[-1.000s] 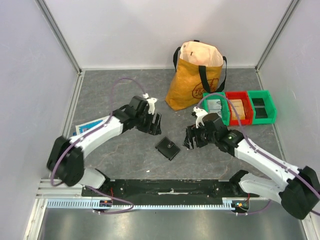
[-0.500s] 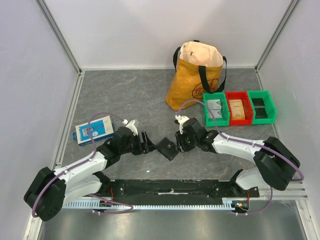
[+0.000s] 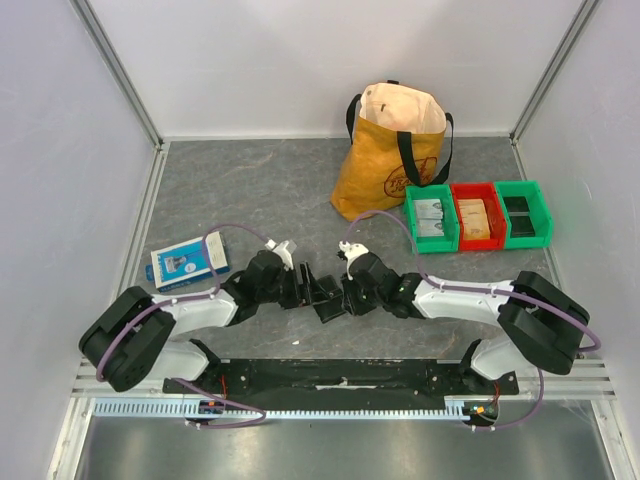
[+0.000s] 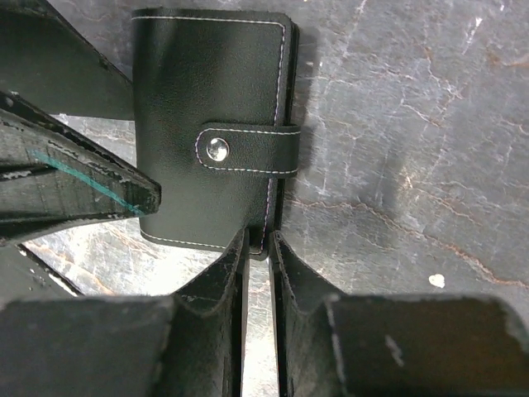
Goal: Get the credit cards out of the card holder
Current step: Open the card holder at the center of the board.
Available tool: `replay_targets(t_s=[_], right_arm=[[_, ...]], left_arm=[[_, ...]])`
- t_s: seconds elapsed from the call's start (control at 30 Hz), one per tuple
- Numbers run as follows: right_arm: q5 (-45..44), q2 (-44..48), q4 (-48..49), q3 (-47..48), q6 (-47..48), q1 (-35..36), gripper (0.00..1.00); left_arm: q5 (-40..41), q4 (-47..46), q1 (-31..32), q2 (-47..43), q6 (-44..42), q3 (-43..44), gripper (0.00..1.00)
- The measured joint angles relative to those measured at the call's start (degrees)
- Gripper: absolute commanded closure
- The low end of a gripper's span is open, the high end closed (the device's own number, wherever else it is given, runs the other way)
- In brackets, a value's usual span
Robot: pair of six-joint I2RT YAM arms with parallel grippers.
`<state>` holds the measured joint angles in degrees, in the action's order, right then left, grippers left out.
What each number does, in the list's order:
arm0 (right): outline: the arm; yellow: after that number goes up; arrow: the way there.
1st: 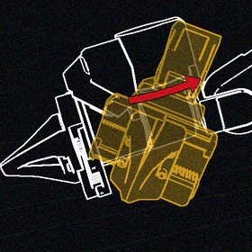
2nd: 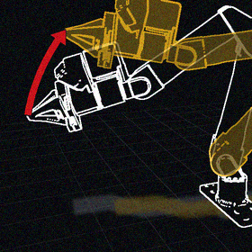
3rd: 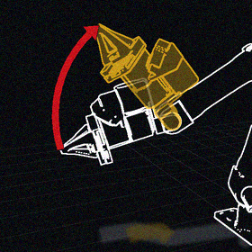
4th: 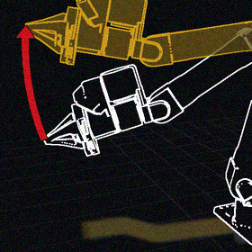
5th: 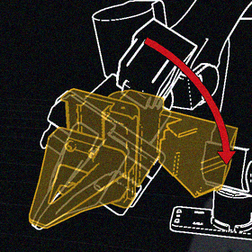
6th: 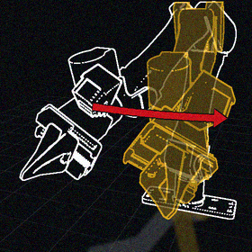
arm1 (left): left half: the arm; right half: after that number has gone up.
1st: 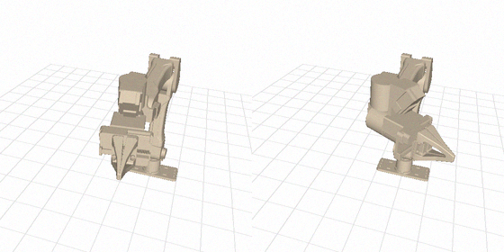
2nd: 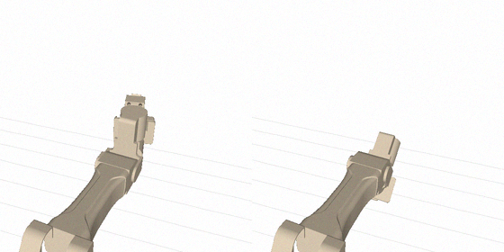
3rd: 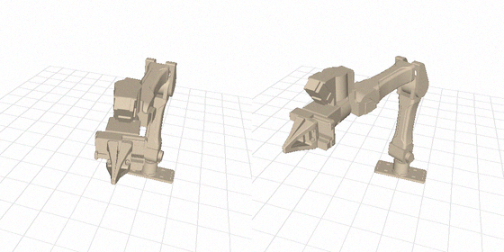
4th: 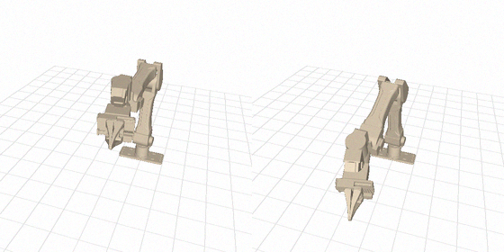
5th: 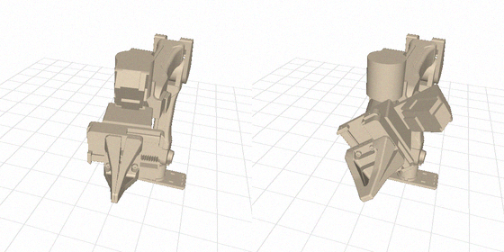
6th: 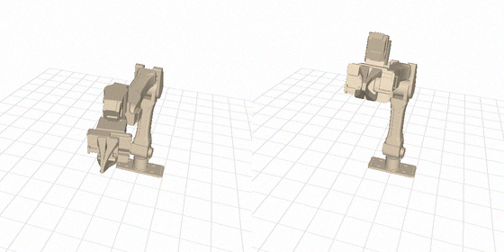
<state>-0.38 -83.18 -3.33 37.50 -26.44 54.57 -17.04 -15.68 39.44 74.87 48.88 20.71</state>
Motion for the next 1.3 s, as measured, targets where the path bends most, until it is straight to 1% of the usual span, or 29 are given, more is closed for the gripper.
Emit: replay_targets(t_s=[0.13,0.3,0.4,0.5,0.67,0.77,0.87,0.9,0.93,1.03,1.13,1.3], right_arm=[[-3.0,0.0,0.0,-0.1,-3.4,1.5,0.8],[-5.7,0.0,0.2,-0.2,-5.9,2.8,0.8],[-6.5,0.0,0.4,-0.2,-6.7,3.2,0.8],[-7.3,0.0,0.4,-0.2,-7.1,3.7,0.8],[-8.1,0.0,0.5,-0.2,-7.5,4.2,0.8],[-8.8,0.0,0.5,-0.2,-7.5,4.4,0.79],[-9.7,0.0,0.2,0.0,-7.4,4.5,0.73],[-10.0,0.0,-0.3,0.2,-7.2,4.6,0.7],[-10.4,0.0,-1.0,0.6,-7.0,4.7,0.64],[-11.8,0.0,-2.9,2.4,-6.0,5.1,0.56],[-13.4,-0.2,-4.1,4.9,-5.0,5.3,0.52],[-15.8,-2.9,-4.5,9.5,-3.7,5.3,0.51]], left_arm=[[0.6,-1.6,0.5,1.8,0.1,0.8,0.31],[2.5,-1.5,1.5,2.1,0.1,0.8,0.33],[3.6,-0.8,2.0,2.2,0.1,1.3,0.39],[4.6,-0.1,2.2,2.7,0.1,1.7,0.52],[6.6,1.0,2.3,3.7,0.0,2.0,0.79],[6.6,0.8,2.4,4.0,0.3,2.3,0.89],[6.7,0.6,2.6,4.0,0.3,2.5,0.9],[6.6,0.5,2.7,4.1,0.3,2.5,0.91],[6.6,0.4,2.9,4.2,0.4,2.5,0.91],[6.5,0.3,3.5,4.3,0.8,2.6,0.91],[6.6,0.3,3.7,4.3,1.0,2.6,0.91],[6.6,0.3,3.8,4.3,1.2,2.6,0.9]])
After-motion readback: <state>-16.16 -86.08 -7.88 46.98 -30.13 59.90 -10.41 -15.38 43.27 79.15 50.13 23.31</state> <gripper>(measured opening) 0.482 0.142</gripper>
